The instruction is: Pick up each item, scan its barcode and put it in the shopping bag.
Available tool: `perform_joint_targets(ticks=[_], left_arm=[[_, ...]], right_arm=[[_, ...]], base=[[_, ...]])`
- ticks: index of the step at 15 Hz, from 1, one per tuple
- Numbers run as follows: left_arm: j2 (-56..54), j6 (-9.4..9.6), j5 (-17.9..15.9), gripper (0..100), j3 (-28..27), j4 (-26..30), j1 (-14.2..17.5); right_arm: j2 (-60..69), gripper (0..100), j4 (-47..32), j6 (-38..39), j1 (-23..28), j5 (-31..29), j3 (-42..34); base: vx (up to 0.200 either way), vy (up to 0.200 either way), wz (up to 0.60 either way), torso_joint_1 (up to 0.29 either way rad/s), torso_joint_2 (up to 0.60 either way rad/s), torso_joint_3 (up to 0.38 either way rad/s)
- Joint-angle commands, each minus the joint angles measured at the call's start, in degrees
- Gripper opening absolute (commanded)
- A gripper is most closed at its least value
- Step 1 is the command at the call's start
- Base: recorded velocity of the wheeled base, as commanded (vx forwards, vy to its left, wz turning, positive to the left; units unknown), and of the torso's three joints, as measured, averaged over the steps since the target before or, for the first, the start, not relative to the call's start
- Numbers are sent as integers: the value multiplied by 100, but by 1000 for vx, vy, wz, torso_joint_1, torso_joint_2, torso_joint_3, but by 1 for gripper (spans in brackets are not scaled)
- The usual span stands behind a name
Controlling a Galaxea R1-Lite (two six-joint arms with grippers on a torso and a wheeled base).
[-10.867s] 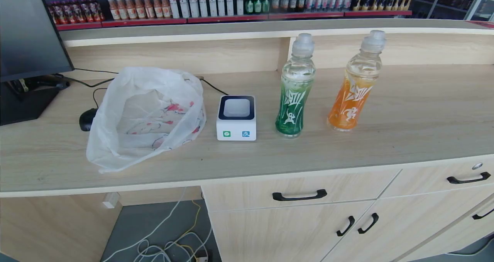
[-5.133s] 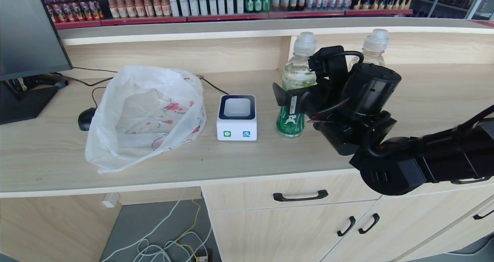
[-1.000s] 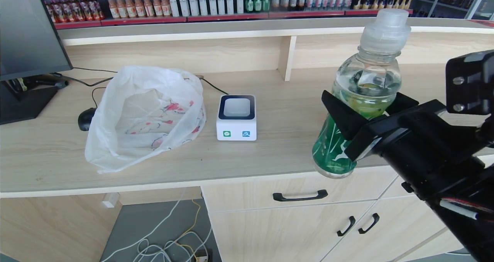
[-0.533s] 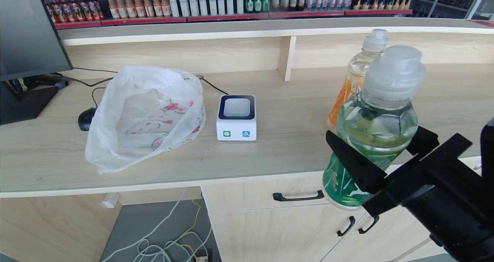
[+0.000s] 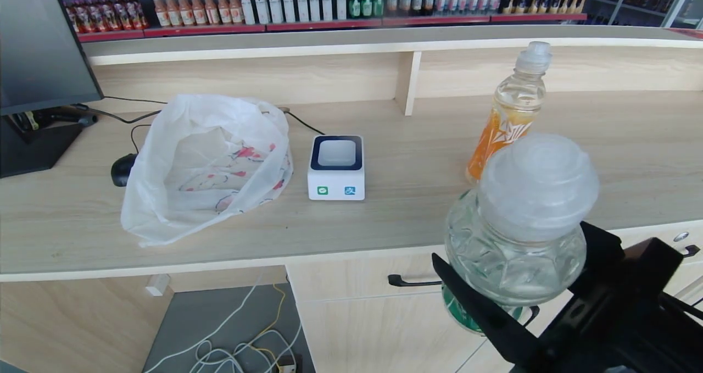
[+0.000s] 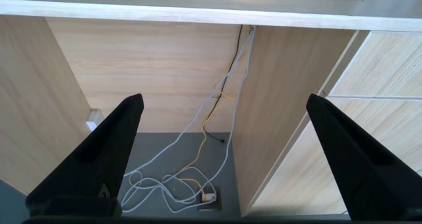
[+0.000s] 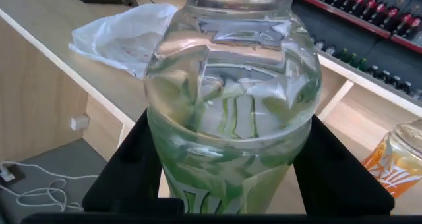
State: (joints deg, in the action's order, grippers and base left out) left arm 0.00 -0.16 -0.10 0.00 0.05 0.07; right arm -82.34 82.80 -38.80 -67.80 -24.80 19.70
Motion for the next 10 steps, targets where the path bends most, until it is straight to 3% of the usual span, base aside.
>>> perform_joint_targets(ticks=[1, 2, 10], left_arm=[[0, -2, 1, 100, 0, 4, 1], [0, -2, 1, 100, 0, -5, 1], [0, -2, 1, 100, 0, 4, 1]], right_arm=[[-265, 0, -1, -119, -348, 1, 69], [-476, 0, -1, -286, -682, 1, 139], [-635, 0, -1, -637, -734, 36, 236]], base=[[0, 0, 0, 0, 0, 0], [0, 0, 0, 0, 0, 0], [0, 0, 0, 0, 0, 0]])
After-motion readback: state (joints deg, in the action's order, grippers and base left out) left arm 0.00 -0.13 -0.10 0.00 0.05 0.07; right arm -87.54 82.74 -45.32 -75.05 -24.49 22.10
